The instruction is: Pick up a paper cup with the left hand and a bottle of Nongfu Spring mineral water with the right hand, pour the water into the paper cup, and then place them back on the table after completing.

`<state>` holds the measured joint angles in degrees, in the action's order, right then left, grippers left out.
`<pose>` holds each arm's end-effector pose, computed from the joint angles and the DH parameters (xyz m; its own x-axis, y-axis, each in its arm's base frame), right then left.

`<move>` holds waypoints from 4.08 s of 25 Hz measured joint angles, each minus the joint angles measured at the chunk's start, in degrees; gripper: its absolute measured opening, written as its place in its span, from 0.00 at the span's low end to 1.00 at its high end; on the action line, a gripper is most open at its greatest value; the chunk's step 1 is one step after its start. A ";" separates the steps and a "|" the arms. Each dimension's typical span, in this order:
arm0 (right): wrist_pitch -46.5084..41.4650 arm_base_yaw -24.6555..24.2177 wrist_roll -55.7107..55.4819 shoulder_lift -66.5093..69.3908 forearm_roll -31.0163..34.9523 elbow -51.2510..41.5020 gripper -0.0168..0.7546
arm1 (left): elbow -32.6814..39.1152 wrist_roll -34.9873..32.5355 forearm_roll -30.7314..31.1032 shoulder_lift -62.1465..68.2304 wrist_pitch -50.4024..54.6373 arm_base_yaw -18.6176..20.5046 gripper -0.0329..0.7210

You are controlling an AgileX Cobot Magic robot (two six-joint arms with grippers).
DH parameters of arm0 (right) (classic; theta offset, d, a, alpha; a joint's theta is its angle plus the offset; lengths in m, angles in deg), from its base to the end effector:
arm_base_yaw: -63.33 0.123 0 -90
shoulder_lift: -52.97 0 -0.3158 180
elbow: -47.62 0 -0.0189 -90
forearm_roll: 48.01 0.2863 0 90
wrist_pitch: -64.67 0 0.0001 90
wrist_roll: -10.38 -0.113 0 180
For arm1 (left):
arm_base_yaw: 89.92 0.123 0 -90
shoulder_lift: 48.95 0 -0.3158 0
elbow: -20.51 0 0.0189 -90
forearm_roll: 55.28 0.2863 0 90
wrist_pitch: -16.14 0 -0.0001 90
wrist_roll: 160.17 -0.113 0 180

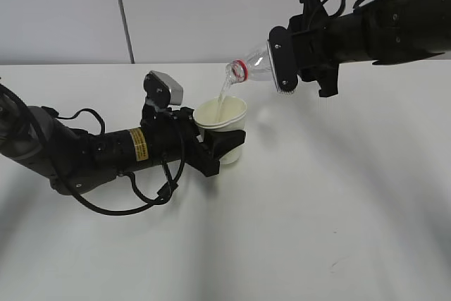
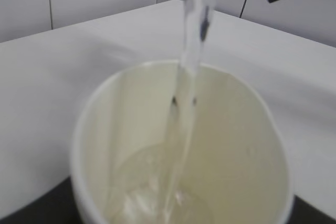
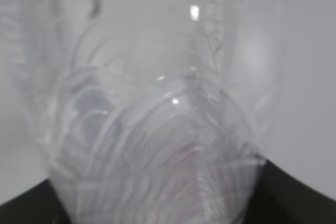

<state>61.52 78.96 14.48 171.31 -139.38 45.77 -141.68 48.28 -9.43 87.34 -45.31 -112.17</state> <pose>0.4875 0.1298 0.2167 0.2683 -0.9570 0.1099 -0.4597 -0.2275 -0.8585 0.3952 -0.2386 0.0735 -0.2275 0.0603 -0.9719 0.8561 0.4879 -0.1701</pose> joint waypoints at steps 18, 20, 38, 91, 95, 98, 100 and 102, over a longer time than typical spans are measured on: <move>-0.51 0.00 0.00 0.00 -1.21 0.00 0.58 | 0.00 0.00 0.06 0.00 0.22 0.00 0.57; -0.51 0.00 0.00 0.00 -1.30 0.00 0.58 | 0.00 0.00 0.11 0.00 0.22 0.00 0.57; -0.74 0.00 -1.49 0.00 -1.46 0.00 0.58 | 0.00 0.00 0.23 0.00 0.28 0.00 0.57; 15.47 -5.35 -67.90 0.00 -0.85 0.21 0.58 | 0.00 0.00 -1.84 -2.10 6.43 0.00 0.57; 21.35 -10.04 -68.65 0.12 3.70 0.21 0.58 | 0.00 0.00 -1.84 -2.10 7.17 0.00 0.57; 24.60 -11.96 -68.52 1.11 6.16 0.21 0.58 | 0.00 0.00 -1.82 -2.10 7.17 0.12 0.57; 25.69 -12.22 -67.48 2.24 7.54 0.21 0.58 | 0.00 0.00 -1.77 -2.10 7.17 0.45 0.57; 26.90 -12.22 -65.43 3.35 9.32 0.21 0.58 | 0.00 0.00 -1.77 -2.10 7.17 1.23 0.57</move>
<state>88.42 66.74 -50.95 174.66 -130.06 45.98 -141.68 48.28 -11.21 85.25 -38.13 -110.94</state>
